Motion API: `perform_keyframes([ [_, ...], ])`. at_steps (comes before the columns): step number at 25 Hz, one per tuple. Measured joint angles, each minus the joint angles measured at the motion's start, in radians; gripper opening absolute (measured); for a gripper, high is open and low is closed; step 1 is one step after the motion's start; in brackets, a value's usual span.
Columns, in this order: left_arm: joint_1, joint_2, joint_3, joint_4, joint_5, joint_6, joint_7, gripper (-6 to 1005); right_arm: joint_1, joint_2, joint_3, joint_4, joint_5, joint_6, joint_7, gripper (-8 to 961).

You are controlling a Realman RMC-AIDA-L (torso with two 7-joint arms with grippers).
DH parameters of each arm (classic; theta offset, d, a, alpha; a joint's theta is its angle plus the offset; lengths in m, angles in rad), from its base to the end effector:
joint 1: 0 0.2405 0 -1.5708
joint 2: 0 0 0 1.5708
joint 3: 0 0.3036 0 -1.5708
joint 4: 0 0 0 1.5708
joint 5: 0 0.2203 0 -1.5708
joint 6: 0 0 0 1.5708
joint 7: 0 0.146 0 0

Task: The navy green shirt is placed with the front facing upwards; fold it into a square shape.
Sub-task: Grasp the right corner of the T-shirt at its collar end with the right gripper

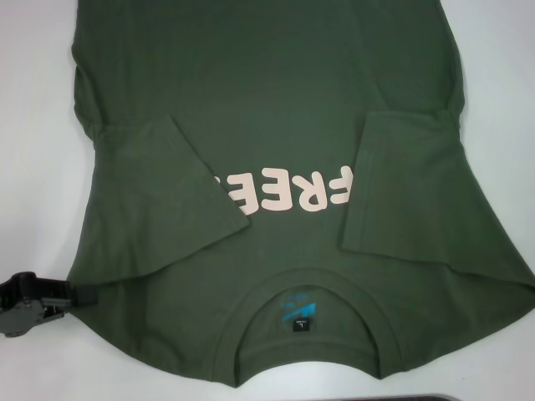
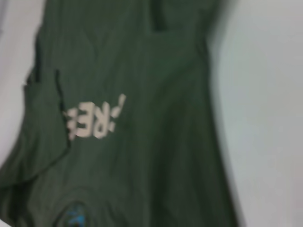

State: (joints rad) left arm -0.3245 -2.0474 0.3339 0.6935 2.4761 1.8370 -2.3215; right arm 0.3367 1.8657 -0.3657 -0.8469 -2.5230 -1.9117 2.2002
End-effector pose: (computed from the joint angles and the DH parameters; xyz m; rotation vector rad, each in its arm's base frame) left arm -0.4041 0.2334 0.0053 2.0203 2.2992 0.5621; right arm 0.4276 0.2492 0.1160 -2.1920 1.9699 0.2591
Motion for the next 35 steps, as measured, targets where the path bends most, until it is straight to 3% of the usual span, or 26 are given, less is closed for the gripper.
perform_keyframes([
  [7,-0.005,0.008,-0.005,0.000,0.000,0.002,0.004,39,0.038,0.005,-0.015,0.007,-0.085,0.008,0.027,912],
  [35,-0.011,0.012,-0.007,0.000,0.000,0.001,0.008,49,0.057,0.044,-0.092,0.042,-0.089,0.026,0.016,911],
])
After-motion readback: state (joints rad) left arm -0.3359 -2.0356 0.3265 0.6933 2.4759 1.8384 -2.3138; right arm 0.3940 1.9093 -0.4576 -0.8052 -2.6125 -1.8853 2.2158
